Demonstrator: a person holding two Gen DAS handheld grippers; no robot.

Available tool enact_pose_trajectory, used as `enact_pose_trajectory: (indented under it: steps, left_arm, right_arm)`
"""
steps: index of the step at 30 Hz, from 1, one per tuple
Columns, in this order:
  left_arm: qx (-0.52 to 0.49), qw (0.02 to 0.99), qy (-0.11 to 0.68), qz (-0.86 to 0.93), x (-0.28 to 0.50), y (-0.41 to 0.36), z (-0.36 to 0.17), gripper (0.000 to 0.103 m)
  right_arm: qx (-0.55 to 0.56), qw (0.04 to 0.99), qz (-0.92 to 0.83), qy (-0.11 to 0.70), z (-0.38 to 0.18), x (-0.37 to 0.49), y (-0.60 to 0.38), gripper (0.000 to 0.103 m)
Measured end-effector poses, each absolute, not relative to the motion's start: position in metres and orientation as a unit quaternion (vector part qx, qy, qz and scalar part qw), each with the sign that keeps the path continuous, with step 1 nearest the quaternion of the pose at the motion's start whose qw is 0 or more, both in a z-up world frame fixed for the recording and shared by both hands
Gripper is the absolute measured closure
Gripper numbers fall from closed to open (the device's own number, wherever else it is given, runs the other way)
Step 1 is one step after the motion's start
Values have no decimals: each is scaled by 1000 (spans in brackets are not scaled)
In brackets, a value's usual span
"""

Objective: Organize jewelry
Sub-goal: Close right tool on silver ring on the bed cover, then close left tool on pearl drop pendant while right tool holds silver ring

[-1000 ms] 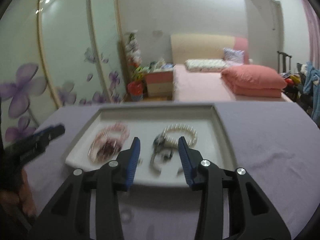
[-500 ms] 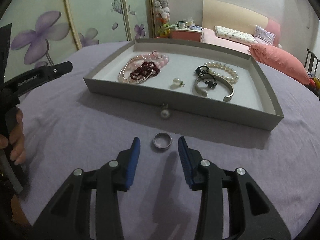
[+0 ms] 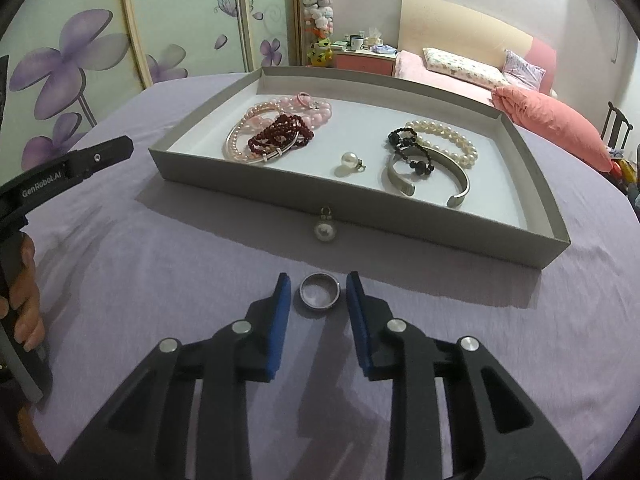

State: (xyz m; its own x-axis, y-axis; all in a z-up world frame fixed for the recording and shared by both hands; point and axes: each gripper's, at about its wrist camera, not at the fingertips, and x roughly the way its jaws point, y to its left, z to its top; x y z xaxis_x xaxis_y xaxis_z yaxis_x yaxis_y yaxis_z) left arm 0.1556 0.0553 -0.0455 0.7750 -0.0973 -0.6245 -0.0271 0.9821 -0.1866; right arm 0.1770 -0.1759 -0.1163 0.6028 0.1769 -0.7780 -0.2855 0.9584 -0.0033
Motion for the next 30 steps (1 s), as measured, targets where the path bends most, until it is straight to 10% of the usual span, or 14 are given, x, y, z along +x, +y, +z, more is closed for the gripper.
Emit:
enact_pose_trajectory:
  steps: [30]
  left_arm:
    - [12, 899, 411, -151, 158, -92, -59, 49]
  right_arm:
    - [0, 903, -3, 429, -117, 175, -282, 81]
